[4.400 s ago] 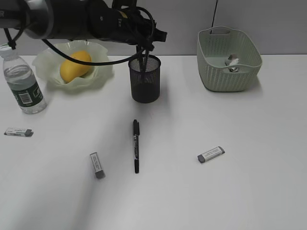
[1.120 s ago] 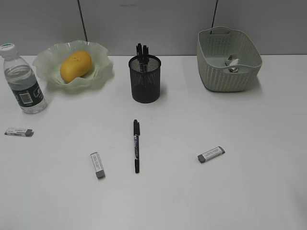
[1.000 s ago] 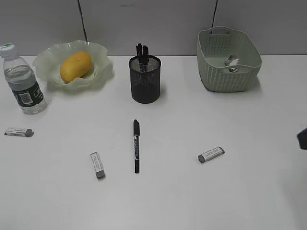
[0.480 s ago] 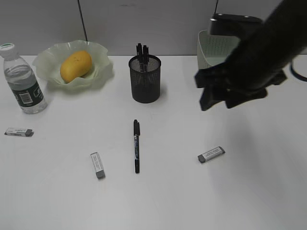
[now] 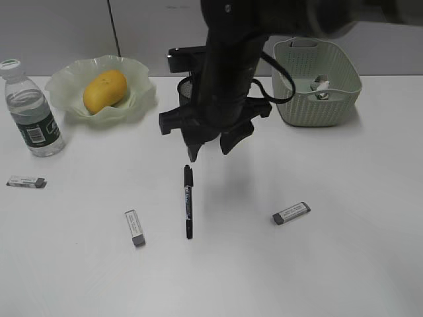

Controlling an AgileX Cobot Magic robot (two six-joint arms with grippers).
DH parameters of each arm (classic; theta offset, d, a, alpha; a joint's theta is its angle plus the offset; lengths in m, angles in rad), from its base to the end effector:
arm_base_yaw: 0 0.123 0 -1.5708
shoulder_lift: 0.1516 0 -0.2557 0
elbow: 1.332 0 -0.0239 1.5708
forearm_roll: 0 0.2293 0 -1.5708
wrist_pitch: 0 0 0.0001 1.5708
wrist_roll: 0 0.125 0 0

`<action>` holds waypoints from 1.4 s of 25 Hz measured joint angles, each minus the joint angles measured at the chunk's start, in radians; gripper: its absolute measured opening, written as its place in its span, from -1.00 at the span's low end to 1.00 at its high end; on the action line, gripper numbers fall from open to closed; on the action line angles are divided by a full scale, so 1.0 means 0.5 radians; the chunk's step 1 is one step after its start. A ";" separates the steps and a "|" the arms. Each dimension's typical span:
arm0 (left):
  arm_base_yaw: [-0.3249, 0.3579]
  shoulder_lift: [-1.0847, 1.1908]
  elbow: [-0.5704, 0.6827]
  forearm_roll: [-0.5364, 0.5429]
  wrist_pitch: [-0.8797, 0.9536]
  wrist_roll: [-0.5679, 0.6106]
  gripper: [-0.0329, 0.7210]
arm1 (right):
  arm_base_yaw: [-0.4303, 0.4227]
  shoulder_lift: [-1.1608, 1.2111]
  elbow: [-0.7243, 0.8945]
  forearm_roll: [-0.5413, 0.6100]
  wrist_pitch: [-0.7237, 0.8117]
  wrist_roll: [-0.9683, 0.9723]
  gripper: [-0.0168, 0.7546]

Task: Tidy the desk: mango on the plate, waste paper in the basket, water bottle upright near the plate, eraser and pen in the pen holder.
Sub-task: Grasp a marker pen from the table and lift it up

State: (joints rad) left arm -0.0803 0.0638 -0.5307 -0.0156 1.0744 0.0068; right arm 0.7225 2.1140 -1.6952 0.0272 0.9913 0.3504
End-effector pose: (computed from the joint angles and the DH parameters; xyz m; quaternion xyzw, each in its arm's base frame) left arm 0.0408 -0.0050 0.2564 0.0379 0.8643 -0.0262 0.5008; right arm 0.3123 0.2791 0.1462 -0.1777 0.9762 0.0737 0.1000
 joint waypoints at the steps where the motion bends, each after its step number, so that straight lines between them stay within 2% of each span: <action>1: 0.000 0.000 0.000 0.000 0.000 0.000 0.34 | 0.008 0.065 -0.063 -0.003 0.020 0.017 0.23; 14: 0.000 0.000 0.000 0.000 0.000 -0.001 0.34 | 0.015 0.575 -0.579 -0.011 0.201 0.219 0.23; 25: 0.000 0.000 0.000 0.000 0.000 -0.001 0.30 | 0.017 0.792 -0.710 -0.054 0.198 0.322 0.22; 30: 0.000 0.000 0.000 0.000 0.000 -0.002 0.28 | 0.017 0.799 -0.714 -0.084 0.194 0.338 0.02; 35: 0.000 0.000 0.000 0.000 0.000 -0.002 0.26 | 0.019 0.800 -0.714 -0.092 0.187 0.335 -0.43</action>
State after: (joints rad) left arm -0.0803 0.0638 -0.5307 -0.0156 1.0744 0.0057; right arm 0.7320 2.5142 -2.0521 -0.0190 1.0847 0.5178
